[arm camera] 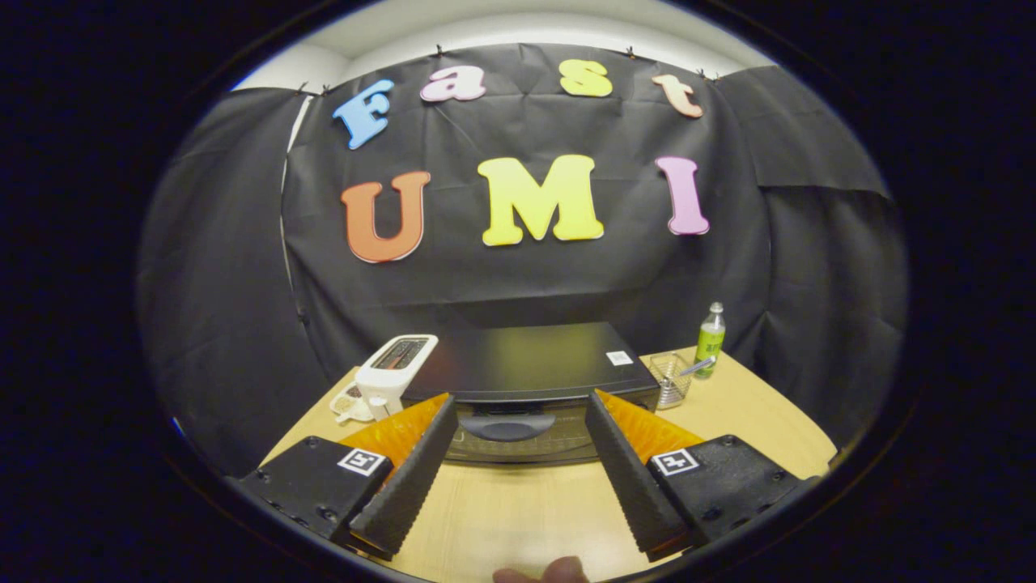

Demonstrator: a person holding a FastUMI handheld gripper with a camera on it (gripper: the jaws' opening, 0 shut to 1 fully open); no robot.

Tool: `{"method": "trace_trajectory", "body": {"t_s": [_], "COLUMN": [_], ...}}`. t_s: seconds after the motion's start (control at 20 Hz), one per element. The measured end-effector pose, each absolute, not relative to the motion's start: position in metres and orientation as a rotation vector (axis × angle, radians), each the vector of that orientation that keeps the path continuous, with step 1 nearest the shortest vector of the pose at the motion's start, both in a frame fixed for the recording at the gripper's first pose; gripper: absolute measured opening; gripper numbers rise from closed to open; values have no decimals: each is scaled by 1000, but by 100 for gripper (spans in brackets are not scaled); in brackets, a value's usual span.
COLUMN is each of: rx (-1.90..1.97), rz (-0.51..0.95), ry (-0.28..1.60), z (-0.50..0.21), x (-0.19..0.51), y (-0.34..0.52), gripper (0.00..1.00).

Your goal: Open the toaster oven, put the food inside, and close the toaster oven door.

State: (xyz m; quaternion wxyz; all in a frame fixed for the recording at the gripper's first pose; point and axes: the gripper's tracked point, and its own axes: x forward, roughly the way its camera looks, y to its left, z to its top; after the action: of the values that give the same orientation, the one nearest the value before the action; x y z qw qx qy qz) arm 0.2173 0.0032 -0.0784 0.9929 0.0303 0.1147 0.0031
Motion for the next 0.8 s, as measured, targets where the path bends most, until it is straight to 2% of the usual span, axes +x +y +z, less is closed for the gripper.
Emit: {"method": "trace_trajectory", "body": {"t_s": [0.4,0.8], "rx": [39,-2], "rz": [-1,-16], "ry": [394,411], "z": [-144,-145], "x": [292,303], "y": [15,17], "gripper": [100,100]}}
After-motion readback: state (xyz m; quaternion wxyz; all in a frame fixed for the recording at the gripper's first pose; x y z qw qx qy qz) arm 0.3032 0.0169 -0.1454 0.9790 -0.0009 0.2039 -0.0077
